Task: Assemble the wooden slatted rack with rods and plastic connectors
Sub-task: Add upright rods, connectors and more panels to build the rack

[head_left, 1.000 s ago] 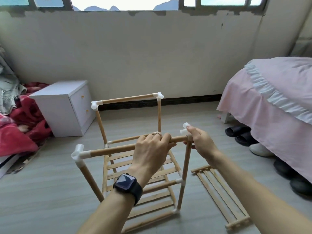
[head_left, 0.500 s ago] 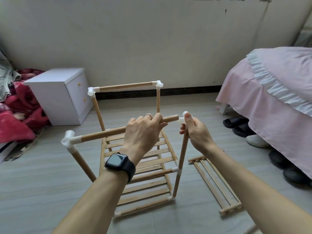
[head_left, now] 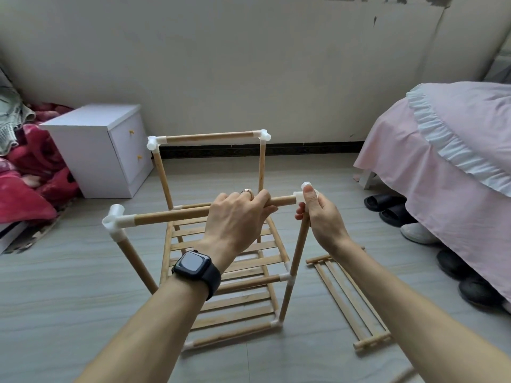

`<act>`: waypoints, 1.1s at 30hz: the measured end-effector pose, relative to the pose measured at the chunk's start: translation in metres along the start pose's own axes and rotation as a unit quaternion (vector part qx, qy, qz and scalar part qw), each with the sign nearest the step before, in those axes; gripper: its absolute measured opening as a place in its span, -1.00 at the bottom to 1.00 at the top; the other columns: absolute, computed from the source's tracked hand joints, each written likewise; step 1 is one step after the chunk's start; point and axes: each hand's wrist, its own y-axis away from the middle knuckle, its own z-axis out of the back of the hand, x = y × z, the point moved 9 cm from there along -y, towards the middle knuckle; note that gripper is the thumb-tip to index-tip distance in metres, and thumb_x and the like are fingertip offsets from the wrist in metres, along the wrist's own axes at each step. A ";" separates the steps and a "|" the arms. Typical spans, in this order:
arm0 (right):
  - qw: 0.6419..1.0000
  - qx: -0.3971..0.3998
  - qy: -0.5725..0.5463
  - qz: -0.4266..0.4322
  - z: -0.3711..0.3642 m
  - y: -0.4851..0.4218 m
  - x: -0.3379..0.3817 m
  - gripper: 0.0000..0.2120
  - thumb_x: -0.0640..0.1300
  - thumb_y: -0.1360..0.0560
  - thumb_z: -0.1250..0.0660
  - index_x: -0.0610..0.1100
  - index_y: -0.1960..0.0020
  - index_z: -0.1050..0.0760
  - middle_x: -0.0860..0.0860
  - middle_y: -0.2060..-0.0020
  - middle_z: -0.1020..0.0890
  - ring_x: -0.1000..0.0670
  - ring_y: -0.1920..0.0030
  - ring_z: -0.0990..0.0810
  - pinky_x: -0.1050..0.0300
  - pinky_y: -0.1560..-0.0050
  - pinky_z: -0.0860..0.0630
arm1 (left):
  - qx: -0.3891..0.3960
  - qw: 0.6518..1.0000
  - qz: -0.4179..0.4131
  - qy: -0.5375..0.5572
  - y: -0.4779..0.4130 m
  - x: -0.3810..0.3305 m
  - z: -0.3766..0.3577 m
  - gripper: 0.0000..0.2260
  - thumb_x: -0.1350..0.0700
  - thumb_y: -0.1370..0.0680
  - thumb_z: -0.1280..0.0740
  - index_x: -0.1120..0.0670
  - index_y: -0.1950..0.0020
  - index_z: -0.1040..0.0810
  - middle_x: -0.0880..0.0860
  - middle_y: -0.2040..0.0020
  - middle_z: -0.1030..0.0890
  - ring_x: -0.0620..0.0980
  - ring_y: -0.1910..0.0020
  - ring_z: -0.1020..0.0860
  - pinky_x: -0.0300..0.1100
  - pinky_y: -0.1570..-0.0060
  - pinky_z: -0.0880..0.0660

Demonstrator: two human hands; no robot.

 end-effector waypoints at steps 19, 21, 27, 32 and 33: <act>1.000 0.006 0.011 -0.009 -0.015 0.018 0.014 -0.46 0.29 -0.60 -0.10 -0.19 -0.07 -0.49 -0.04 0.17 -0.56 -0.05 0.13 -0.55 -0.14 -0.06 -0.60 | 0.006 1.000 0.006 0.001 0.002 -0.002 0.003 -0.68 -0.18 -0.67 -0.11 0.00 -0.09 -0.54 0.00 0.23 -0.59 0.04 0.35 -0.53 -0.12 0.28 -0.32; 1.000 0.017 0.011 -0.005 -0.015 0.017 0.013 -0.45 0.32 -0.59 -0.09 -0.17 -0.08 -0.50 -0.04 0.16 -0.58 -0.04 0.11 -0.58 -0.11 -0.07 -0.59 | 0.033 0.999 0.016 0.010 0.002 -0.001 0.002 -0.67 -0.19 -0.68 -0.08 -0.02 -0.15 -0.51 -0.02 0.17 -0.58 0.01 0.28 -0.51 -0.10 0.22 -0.34; 0.999 0.048 -0.015 -0.008 -0.009 0.014 0.006 -0.51 0.25 -0.66 -0.09 -0.17 -0.01 -0.50 -0.15 0.11 -0.62 -0.08 0.08 -0.62 0.05 0.01 -0.50 | 0.087 0.986 0.074 0.119 0.012 0.042 0.022 -0.64 -0.24 -0.64 -0.12 -0.13 -0.31 -0.50 -0.06 -0.08 -0.54 -0.06 -0.09 -0.49 -0.07 -0.09 -0.42; 0.994 0.057 -0.085 -0.047 -0.014 0.004 0.013 -0.59 0.09 -0.66 -0.12 -0.22 -0.12 -0.54 -0.21 0.00 -0.65 -0.15 -0.01 -0.64 0.03 0.02 -0.47 | 0.044 0.967 0.253 0.007 0.055 0.158 0.069 -0.75 -0.08 -0.61 -0.28 -0.05 -0.24 -0.56 0.06 -0.18 -0.56 0.12 -0.23 -0.47 0.09 -0.16 -0.40; 0.992 0.058 -0.100 -0.053 -0.017 0.001 0.015 -0.60 0.07 -0.65 -0.12 -0.22 -0.12 -0.55 -0.22 -0.01 -0.63 -0.16 0.00 -0.64 0.00 0.00 -0.47 | 0.048 0.950 0.308 0.023 0.069 0.177 0.070 -0.76 -0.05 -0.60 -0.30 -0.04 -0.24 -0.56 0.07 -0.18 -0.54 0.13 -0.23 -0.46 0.08 -0.16 -0.40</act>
